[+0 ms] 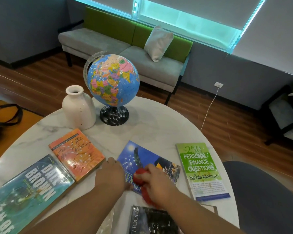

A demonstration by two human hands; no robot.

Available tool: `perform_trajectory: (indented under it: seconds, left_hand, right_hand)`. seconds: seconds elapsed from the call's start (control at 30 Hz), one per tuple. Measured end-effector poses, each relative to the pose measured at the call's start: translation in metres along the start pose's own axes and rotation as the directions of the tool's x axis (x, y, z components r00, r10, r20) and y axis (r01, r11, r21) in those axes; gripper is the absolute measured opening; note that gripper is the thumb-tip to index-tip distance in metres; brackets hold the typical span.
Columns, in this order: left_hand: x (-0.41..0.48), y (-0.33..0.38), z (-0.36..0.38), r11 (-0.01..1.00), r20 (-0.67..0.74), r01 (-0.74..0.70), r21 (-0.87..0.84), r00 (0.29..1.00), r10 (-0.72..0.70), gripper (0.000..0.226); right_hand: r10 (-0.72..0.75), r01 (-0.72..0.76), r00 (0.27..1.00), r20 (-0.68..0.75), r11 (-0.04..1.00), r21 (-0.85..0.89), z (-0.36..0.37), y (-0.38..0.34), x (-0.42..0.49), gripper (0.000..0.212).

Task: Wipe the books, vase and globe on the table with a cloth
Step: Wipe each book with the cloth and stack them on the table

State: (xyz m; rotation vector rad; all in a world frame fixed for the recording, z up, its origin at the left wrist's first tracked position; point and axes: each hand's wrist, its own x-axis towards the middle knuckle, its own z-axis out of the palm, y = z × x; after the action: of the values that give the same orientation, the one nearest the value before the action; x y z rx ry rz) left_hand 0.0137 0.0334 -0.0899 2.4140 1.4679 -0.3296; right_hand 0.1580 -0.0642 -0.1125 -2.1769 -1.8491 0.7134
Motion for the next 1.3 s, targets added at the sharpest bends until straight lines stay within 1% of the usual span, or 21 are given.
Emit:
perform_trajectory:
  seconds: [0.07,0.13,0.2,0.23,0.27,0.33,0.43,0.5,0.57,0.6,0.67,0.7,0.77,0.8,0.87,0.93,0.97,1.03,1.13,1.2,1.3]
  left_hand:
    - [0.000,-0.001,0.000,1.000,-0.006,-0.006,0.005,1.000,0.006,0.087]
    - [0.000,-0.001,0.000,1.000,-0.010,-0.012,-0.005,1.000,0.012,0.086]
    - [0.000,-0.001,0.000,1.000,-0.008,-0.015,-0.009,1.000,0.015,0.086]
    - [0.000,-0.001,0.000,1.000,-0.006,-0.014,-0.011,1.000,0.014,0.086]
    - [0.000,-0.001,0.000,1.000,-0.004,-0.013,-0.012,1.000,0.012,0.086]
    - [0.001,-0.001,-0.001,1.000,-0.002,-0.011,-0.011,1.000,0.011,0.086]
    - [0.001,-0.002,0.000,1.000,0.003,-0.014,-0.010,1.000,0.014,0.087]
    - [0.001,-0.002,0.000,1.000,-0.001,-0.016,-0.022,1.000,0.016,0.087]
    - [0.000,-0.003,0.000,0.999,-0.005,-0.022,-0.030,1.000,0.022,0.086]
    - [0.000,-0.003,0.001,0.999,-0.006,-0.025,-0.035,1.000,0.025,0.085]
    - [0.000,-0.003,0.001,0.999,-0.010,-0.027,-0.039,1.000,0.027,0.084]
    - [0.000,-0.004,0.001,0.999,-0.011,-0.026,-0.041,1.000,0.026,0.084]
    - [0.000,-0.004,0.001,0.998,-0.008,-0.024,-0.050,1.000,0.023,0.084]
    - [0.001,-0.004,0.001,0.998,-0.006,-0.022,-0.056,1.000,0.022,0.085]
    - [0.001,-0.004,0.001,0.997,-0.003,-0.021,-0.076,1.000,0.021,0.085]
    - [0.001,-0.004,0.002,0.993,0.001,-0.021,-0.112,1.000,0.022,0.086]
    - [0.001,-0.006,0.002,0.991,-0.001,-0.020,-0.134,1.000,0.020,0.085]
    - [0.000,-0.008,0.003,0.982,-0.009,-0.016,-0.186,1.000,0.015,0.079]
    - [0.000,-0.013,0.003,0.971,-0.010,-0.018,-0.240,1.000,0.016,0.073]
    - [0.001,-0.015,0.002,0.967,-0.008,-0.020,-0.253,1.000,0.019,0.069]
    - [0.003,-0.016,0.001,0.971,0.000,-0.030,-0.238,1.000,0.031,0.067]
  right_hand:
    - [0.003,-0.008,0.999,0.036,0.991,0.133,-0.005,0.011,-0.023,0.032]
    - [0.086,-0.082,0.996,-0.012,0.979,0.188,-0.018,0.033,-0.032,0.025]
    - [0.276,-0.241,0.955,-0.108,0.936,0.256,-0.033,0.055,-0.028,0.021]
    - [0.378,-0.331,0.914,-0.144,0.904,0.272,-0.038,0.058,-0.024,0.020]
    - [0.416,-0.376,0.893,-0.171,0.899,0.225,-0.039,0.057,-0.021,0.020]
    - [0.375,-0.352,0.912,-0.168,0.924,0.151,-0.027,0.046,-0.022,0.025]
    - [0.212,-0.211,0.977,-0.032,0.977,0.018,-0.006,0.027,-0.043,0.036]
    - [0.171,-0.169,0.985,-0.025,0.984,0.065,-0.019,0.029,-0.048,0.030]
    - [0.225,-0.213,0.971,-0.084,0.968,0.130,-0.034,0.039,-0.038,0.025]
    - [0.254,-0.241,0.955,-0.150,0.965,0.102,-0.038,0.048,-0.030,0.023]
    - [0.371,-0.348,0.899,-0.235,0.928,0.132,-0.041,0.053,-0.014,0.018]
    - [0.457,-0.427,0.858,-0.235,0.889,0.167,-0.038,0.050,-0.008,0.020]
    - [0.395,-0.405,0.895,-0.207,0.914,-0.006,-0.021,0.042,-0.002,0.038]
    - [0.302,-0.317,0.934,-0.190,0.947,-0.058,-0.010,0.035,-0.003,0.044]
    - [0.139,-0.142,0.984,-0.114,0.990,-0.020,0.005,0.015,-0.008,0.045]
    - [0.011,-0.011,0.998,-0.066,1.000,-0.006,0.010,0.006,-0.009,0.042]
    - [-0.012,0.012,0.998,-0.067,1.000,-0.004,0.009,0.007,-0.005,0.041]
    - [-0.018,0.017,0.989,-0.146,1.000,-0.009,-0.001,0.015,0.007,0.039]
    - [0.118,-0.122,0.959,-0.259,0.993,0.001,-0.011,0.017,0.029,0.037]
    - [0.097,-0.105,0.973,-0.210,0.994,-0.024,-0.007,0.004,0.031,0.035]
    - [-0.081,0.060,0.989,-0.120,0.984,-0.165,0.007,0.003,0.025,0.038]
